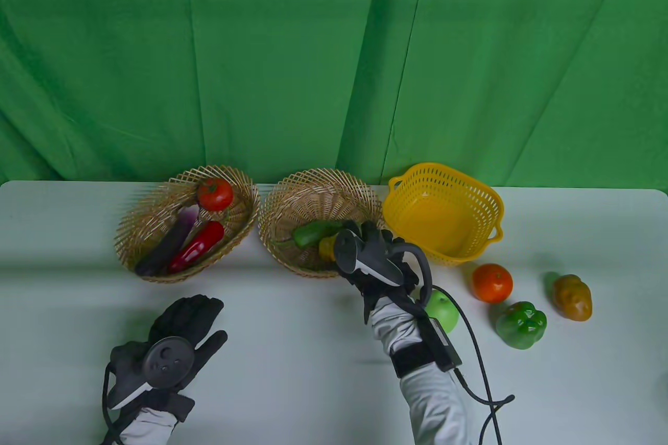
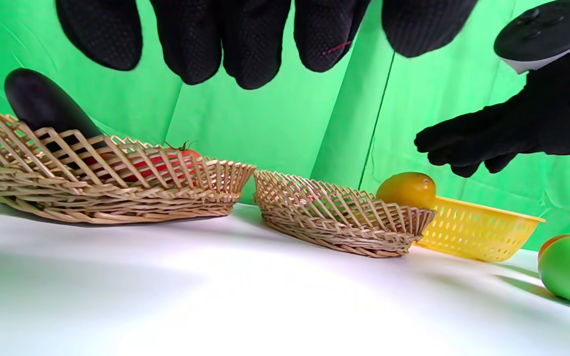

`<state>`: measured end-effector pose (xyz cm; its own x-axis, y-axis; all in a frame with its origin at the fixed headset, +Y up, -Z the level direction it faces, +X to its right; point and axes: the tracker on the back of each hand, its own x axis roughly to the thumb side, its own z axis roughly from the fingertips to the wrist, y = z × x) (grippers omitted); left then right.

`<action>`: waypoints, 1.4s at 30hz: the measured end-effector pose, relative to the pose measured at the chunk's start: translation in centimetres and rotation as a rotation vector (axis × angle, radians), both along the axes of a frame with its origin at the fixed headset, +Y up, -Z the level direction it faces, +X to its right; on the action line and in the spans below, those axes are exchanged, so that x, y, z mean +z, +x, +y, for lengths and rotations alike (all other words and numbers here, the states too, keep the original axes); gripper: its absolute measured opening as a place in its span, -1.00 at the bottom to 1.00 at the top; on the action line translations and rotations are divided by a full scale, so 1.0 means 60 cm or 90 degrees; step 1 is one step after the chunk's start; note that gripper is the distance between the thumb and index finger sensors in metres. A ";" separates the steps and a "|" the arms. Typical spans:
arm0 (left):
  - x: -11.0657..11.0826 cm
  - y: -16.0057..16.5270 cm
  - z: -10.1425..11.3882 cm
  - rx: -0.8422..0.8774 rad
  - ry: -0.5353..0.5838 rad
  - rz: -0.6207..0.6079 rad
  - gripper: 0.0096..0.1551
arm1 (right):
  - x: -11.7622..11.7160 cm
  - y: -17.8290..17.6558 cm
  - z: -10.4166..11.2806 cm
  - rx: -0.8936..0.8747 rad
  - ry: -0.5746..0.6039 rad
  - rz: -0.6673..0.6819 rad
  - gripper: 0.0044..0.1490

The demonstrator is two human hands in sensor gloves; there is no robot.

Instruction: Place 10 objects into 3 containers, with green background

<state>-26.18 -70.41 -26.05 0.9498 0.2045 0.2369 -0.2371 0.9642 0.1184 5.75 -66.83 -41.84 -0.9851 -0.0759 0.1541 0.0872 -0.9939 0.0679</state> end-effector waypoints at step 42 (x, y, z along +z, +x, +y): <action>-0.001 0.004 -0.005 0.017 -0.001 -0.020 -0.25 | 0.121 0.215 -0.108 -0.028 -0.077 -0.116 0.05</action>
